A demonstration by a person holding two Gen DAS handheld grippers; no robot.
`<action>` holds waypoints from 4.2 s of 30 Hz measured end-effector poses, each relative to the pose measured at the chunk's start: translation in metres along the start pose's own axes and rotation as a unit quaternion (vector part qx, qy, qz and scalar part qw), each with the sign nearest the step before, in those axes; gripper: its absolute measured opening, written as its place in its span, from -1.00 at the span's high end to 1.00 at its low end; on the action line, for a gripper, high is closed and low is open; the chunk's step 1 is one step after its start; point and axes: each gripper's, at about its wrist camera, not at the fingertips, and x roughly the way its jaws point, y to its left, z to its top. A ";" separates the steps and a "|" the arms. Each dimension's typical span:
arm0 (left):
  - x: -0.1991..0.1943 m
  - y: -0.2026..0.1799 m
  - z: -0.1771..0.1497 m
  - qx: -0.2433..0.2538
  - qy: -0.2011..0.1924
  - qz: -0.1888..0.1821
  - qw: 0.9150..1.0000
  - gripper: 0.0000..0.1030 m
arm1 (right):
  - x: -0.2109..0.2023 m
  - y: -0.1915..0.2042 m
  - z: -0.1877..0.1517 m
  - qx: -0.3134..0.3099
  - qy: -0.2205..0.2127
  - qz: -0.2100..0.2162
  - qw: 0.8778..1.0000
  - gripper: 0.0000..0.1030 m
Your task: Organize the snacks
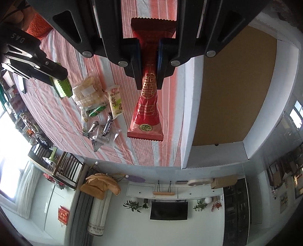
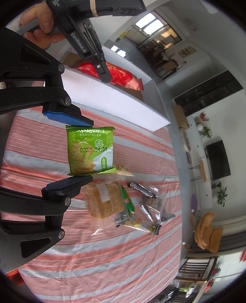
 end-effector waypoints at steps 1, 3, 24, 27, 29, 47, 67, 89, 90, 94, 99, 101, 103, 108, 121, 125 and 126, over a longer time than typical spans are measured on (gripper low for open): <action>-0.003 0.002 -0.001 -0.002 -0.002 -0.002 1.000 0.77 | 0.003 0.002 0.000 -0.003 0.003 -0.003 1.000 -0.03; -0.013 0.008 -0.001 -0.013 0.000 -0.019 1.000 0.77 | 0.007 0.008 0.003 -0.008 0.009 -0.004 1.000 -0.03; -0.038 0.121 -0.012 -0.112 -0.013 0.060 0.992 -0.51 | 0.056 0.079 0.030 -0.066 0.023 0.063 0.996 -0.33; -0.016 0.065 -0.002 -0.046 -0.011 0.011 0.999 -0.54 | 0.057 -0.014 -0.007 0.007 0.026 -0.059 0.998 -0.33; -0.009 0.037 0.005 -0.011 -0.013 0.003 1.000 -0.54 | 0.059 -0.080 -0.031 0.061 0.034 -0.159 0.985 -0.33; 0.098 0.022 0.038 -0.044 -0.061 0.086 0.993 -0.58 | 0.130 -0.248 0.037 0.113 0.000 -0.272 0.956 -0.83; 0.100 0.012 0.028 0.005 -0.054 0.115 0.992 -0.58 | 0.130 -0.238 0.036 0.113 0.001 -0.272 0.956 -0.84; 0.101 0.007 0.027 0.020 -0.051 0.115 0.992 -0.58 | 0.130 -0.238 0.036 0.113 0.001 -0.272 0.956 -0.84; 0.101 0.007 0.027 0.022 -0.050 0.115 0.992 -0.58 | 0.130 -0.238 0.036 0.113 0.001 -0.272 0.956 -0.84; 0.105 0.003 0.026 0.034 -0.042 0.119 0.991 -0.58 | 0.130 -0.238 0.036 0.113 0.001 -0.272 0.956 -0.84; 0.105 0.001 0.025 0.040 -0.039 0.117 0.992 -0.58 | 0.130 -0.238 0.036 0.113 0.001 -0.272 0.956 -0.84; 0.105 0.004 0.025 0.032 -0.040 0.114 0.992 -0.58 | 0.130 -0.238 0.036 0.113 0.001 -0.272 0.956 -0.84; 0.104 0.006 0.026 0.025 -0.040 0.110 0.993 -0.58 | 0.130 -0.238 0.036 0.113 0.001 -0.272 0.956 -0.84; 0.105 0.005 0.025 0.030 -0.039 0.115 0.992 -0.58 | 0.130 -0.238 0.036 0.113 0.001 -0.272 0.956 -0.84; 0.107 0.000 0.023 0.045 -0.038 0.123 0.991 -0.58 | 0.130 -0.238 0.036 0.113 0.001 -0.272 0.956 -0.84; 0.106 0.001 0.024 0.043 -0.038 0.122 0.991 -0.58 | 0.130 -0.238 0.036 0.113 0.001 -0.272 0.956 -0.84; 0.106 0.002 0.023 0.041 -0.038 0.121 0.991 -0.58 | 0.130 -0.238 0.036 0.113 0.001 -0.272 0.956 -0.84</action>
